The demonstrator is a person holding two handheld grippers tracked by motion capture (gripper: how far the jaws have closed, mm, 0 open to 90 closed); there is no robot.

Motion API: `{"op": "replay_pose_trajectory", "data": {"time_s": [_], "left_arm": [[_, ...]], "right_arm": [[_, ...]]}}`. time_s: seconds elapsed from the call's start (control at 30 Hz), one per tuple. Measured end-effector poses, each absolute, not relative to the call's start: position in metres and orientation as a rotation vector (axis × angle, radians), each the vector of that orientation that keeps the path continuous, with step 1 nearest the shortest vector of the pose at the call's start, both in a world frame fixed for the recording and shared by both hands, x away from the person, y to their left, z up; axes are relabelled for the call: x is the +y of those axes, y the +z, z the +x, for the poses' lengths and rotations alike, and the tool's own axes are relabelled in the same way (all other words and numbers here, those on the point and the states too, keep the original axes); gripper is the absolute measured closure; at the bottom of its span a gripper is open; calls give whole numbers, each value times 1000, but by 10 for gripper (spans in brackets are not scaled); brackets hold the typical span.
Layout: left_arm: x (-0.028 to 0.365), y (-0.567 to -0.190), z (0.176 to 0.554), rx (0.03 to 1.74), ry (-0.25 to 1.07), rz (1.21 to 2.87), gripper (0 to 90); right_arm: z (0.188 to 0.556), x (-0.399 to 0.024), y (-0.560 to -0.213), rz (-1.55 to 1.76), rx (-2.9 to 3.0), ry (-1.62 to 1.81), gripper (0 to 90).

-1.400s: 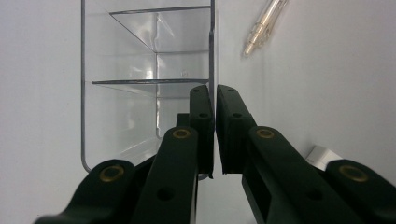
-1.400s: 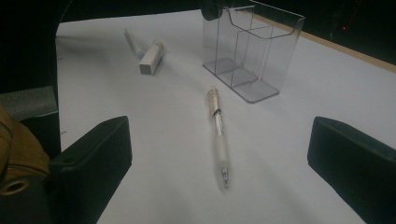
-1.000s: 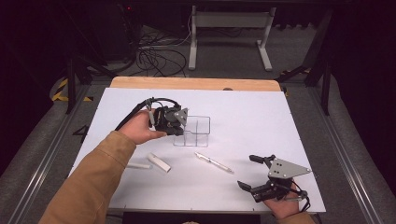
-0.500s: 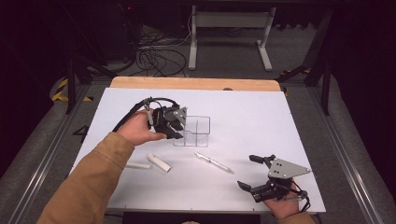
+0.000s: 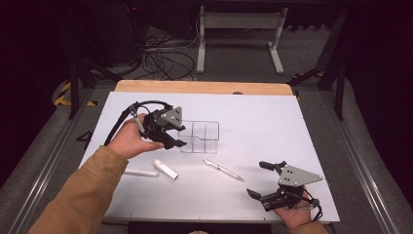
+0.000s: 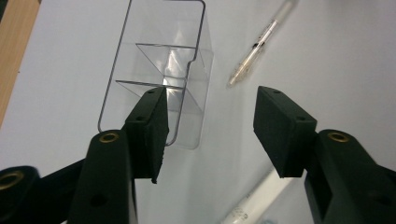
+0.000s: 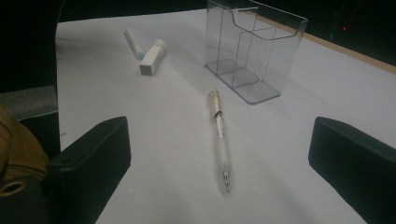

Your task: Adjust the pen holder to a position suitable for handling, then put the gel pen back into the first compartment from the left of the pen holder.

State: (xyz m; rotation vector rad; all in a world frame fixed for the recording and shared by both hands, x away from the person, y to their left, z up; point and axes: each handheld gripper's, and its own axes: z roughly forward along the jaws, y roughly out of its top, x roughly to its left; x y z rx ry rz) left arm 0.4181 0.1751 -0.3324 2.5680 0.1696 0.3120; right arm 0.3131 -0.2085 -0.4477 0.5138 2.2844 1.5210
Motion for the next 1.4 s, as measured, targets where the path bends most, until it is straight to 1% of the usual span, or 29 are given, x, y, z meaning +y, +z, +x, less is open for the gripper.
{"op": "replay_pose_trajectory", "data": {"time_s": [0.07, 0.17, 0.53, 0.73, 1.0, 1.4], "left_arm": [[177, -331, 414, 182, 322, 2553, 401], [179, -329, 408, 186, 331, 2535, 372], [186, -331, 397, 209, 347, 2463, 316], [184, -334, 391, 196, 331, 2420, 300], [170, -339, 387, 157, 322, 2387, 291], [145, -343, 385, 97, 312, 2398, 286]], "right_arm": [[313, -208, -448, 517, 2285, 1519, 61], [313, -208, -447, 517, 2283, 1519, 60], [314, -207, -446, 513, 2280, 1514, 56], [314, -206, -446, 516, 2278, 1514, 56], [314, -208, -446, 514, 2270, 1521, 56], [313, -210, -446, 510, 2264, 1526, 55]]}}
